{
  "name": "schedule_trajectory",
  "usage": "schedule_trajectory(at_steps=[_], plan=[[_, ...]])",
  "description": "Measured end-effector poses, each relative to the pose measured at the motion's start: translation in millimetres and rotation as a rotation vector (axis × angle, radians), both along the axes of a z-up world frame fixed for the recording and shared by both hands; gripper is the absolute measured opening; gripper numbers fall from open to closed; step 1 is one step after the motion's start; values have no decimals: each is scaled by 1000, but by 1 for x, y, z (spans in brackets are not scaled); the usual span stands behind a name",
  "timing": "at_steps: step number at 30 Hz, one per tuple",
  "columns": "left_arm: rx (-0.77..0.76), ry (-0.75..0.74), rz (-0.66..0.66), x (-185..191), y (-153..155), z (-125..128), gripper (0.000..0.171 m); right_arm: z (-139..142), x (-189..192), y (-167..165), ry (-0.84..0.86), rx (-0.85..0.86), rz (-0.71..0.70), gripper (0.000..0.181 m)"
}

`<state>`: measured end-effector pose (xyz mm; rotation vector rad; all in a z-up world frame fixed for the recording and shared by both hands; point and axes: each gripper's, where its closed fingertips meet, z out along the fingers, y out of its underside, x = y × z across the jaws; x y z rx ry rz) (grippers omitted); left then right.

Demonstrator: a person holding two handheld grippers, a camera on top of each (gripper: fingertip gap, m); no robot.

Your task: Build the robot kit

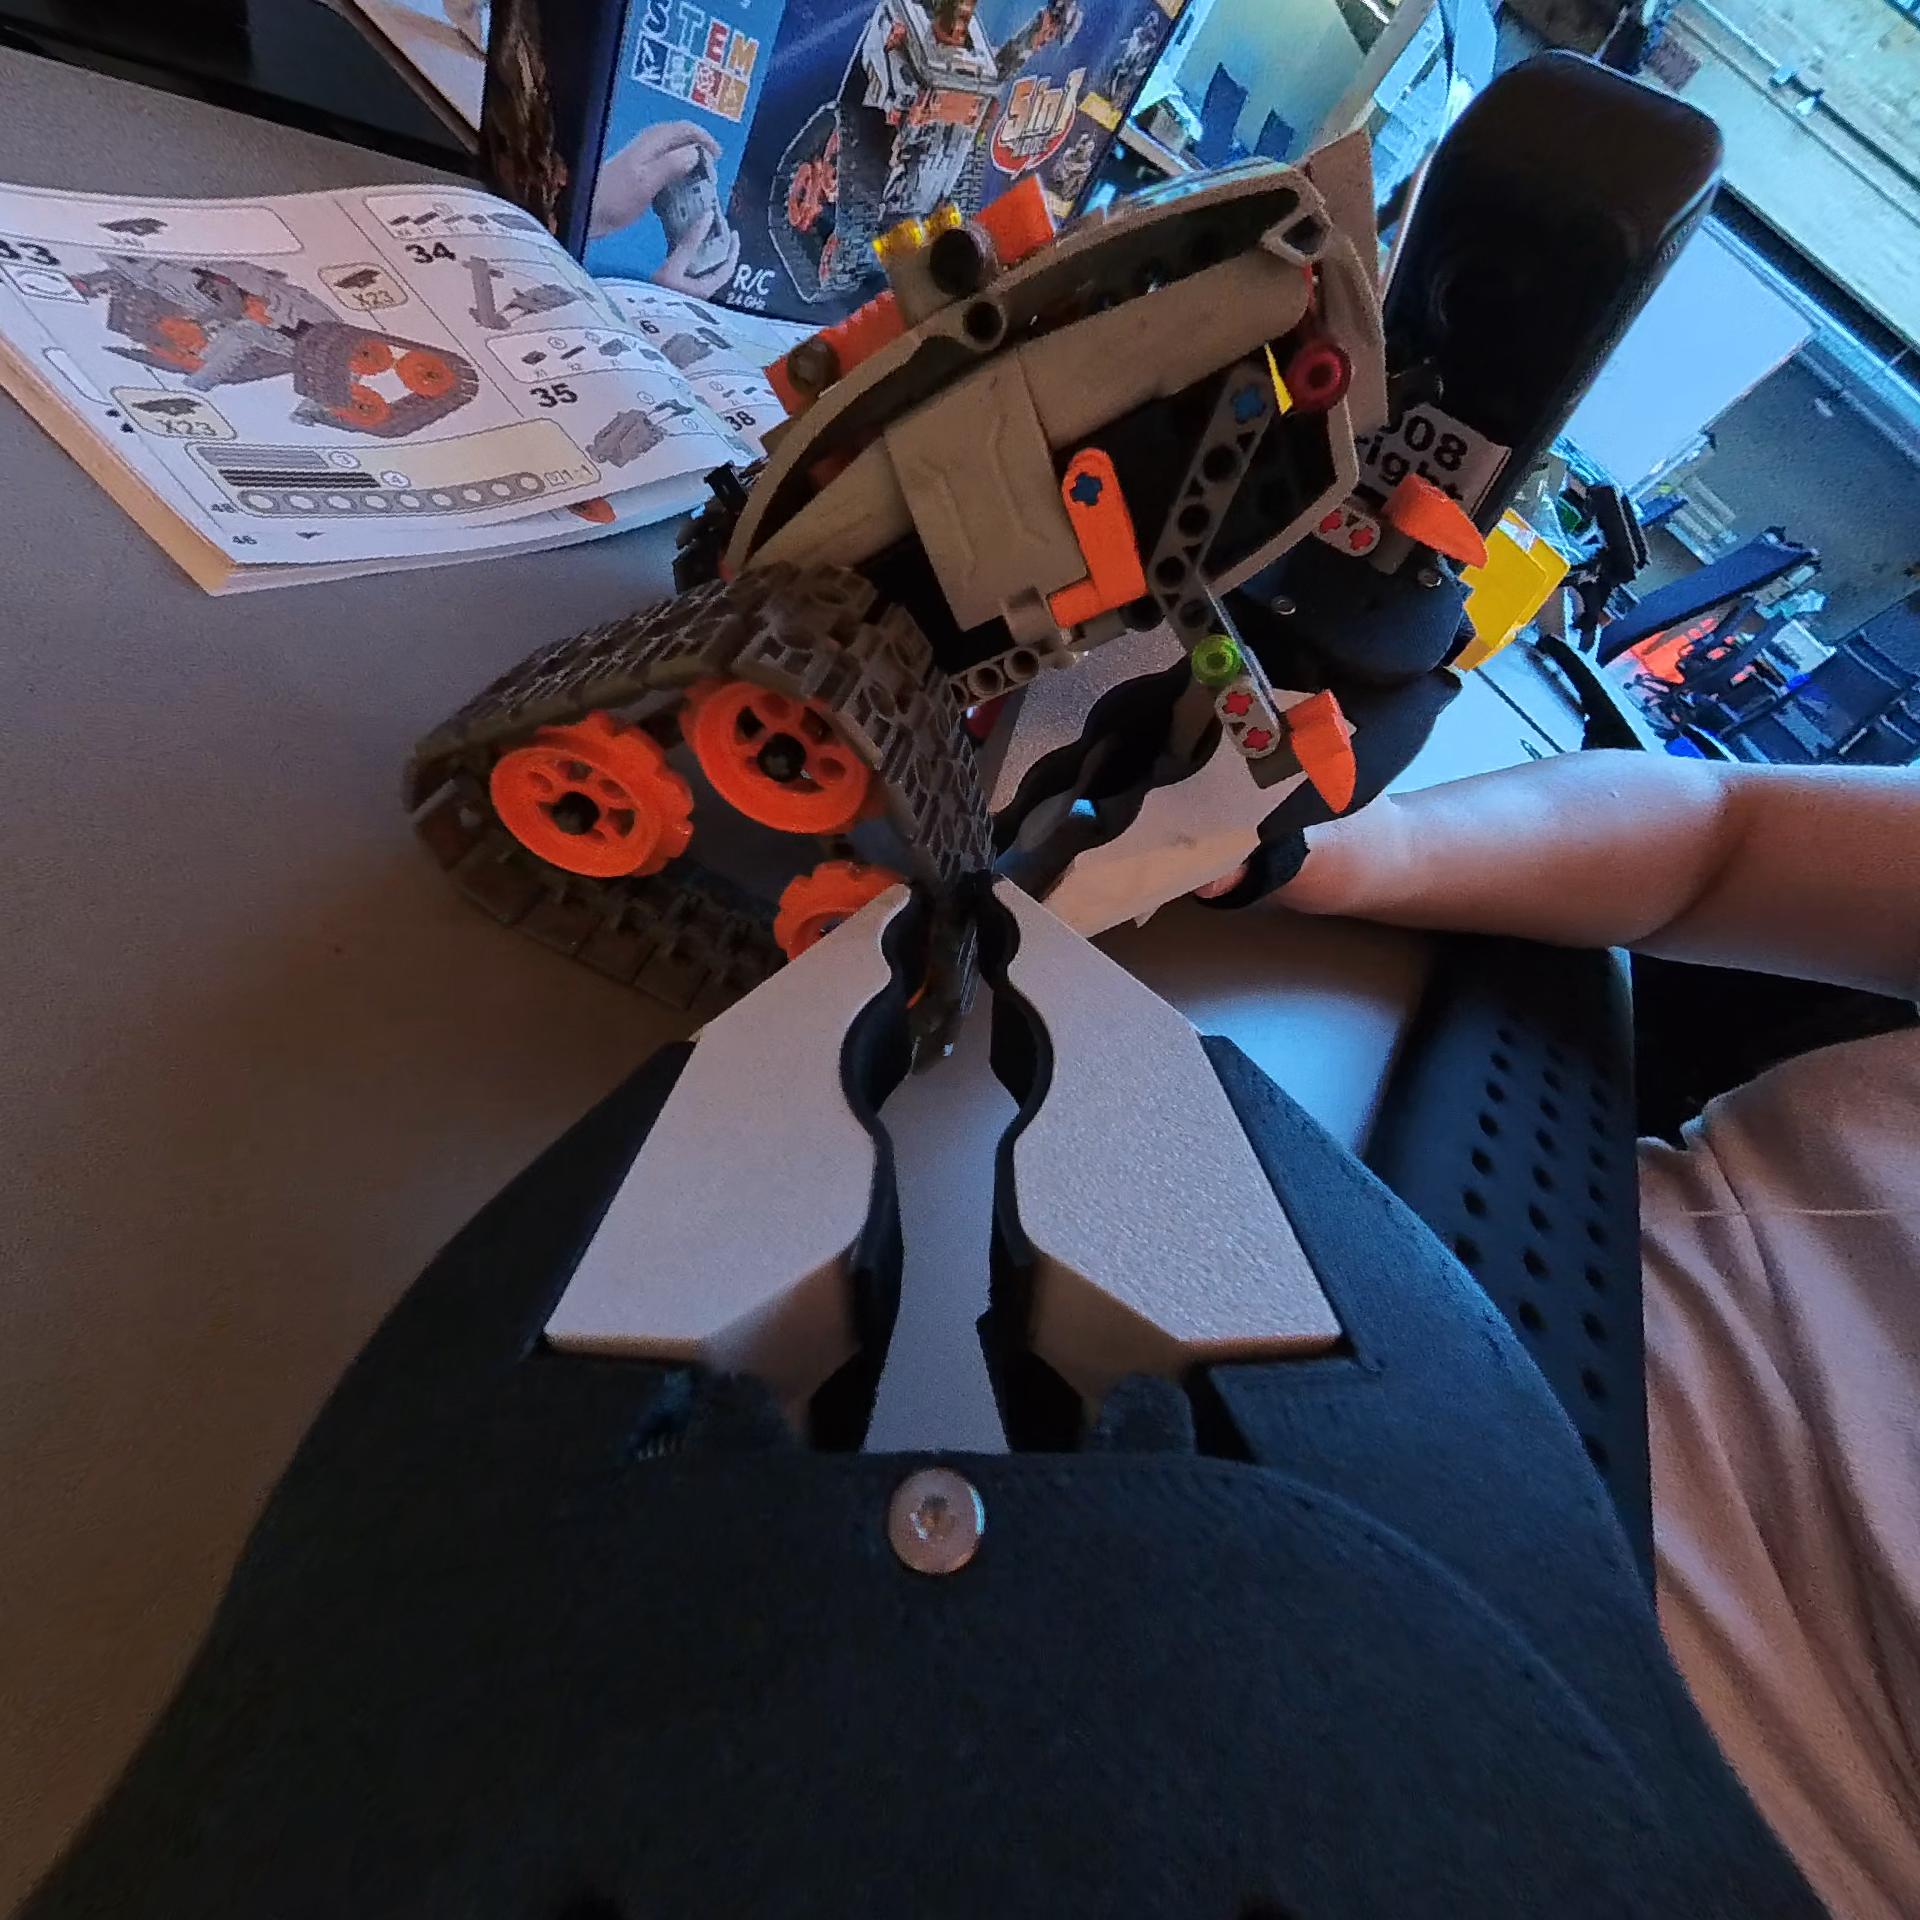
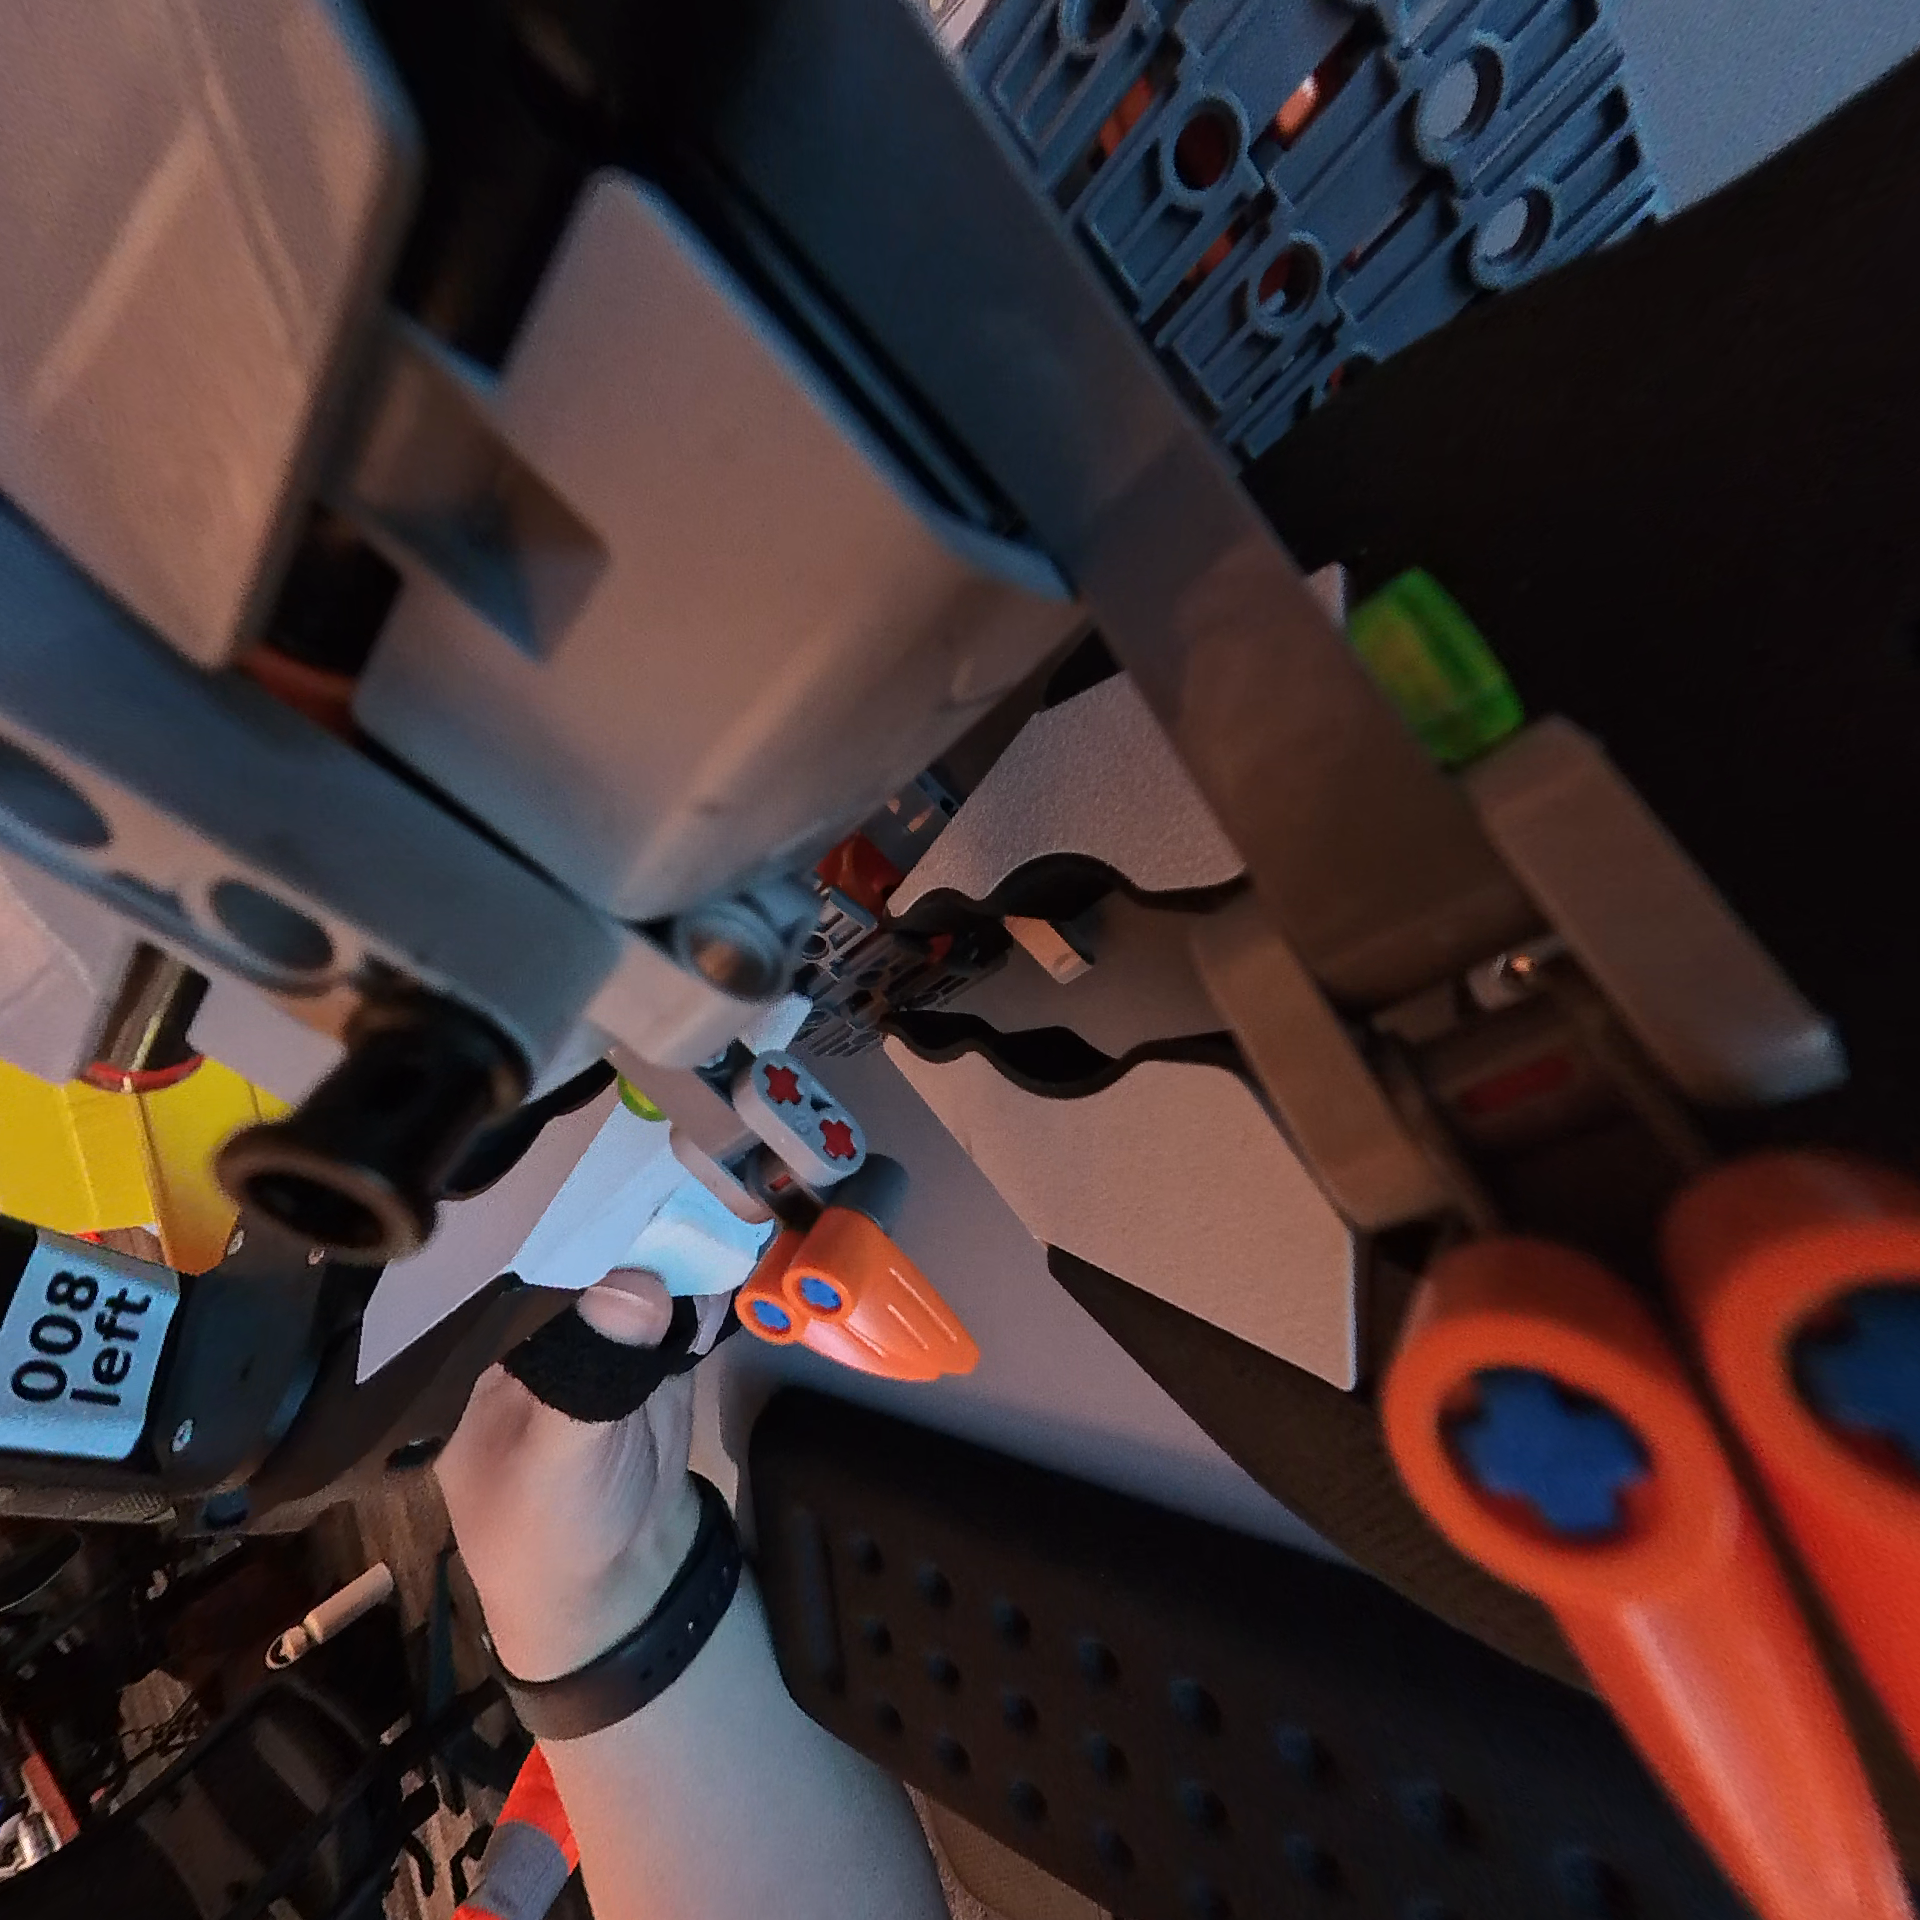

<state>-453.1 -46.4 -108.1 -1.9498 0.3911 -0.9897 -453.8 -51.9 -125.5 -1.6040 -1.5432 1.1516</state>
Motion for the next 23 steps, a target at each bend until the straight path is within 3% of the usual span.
schedule_trajectory(at_steps=[23], plan=[[-73, -59, 0, 8, -2, -5, 7, -2, 2, 0, -16, -31, -22, 12]])
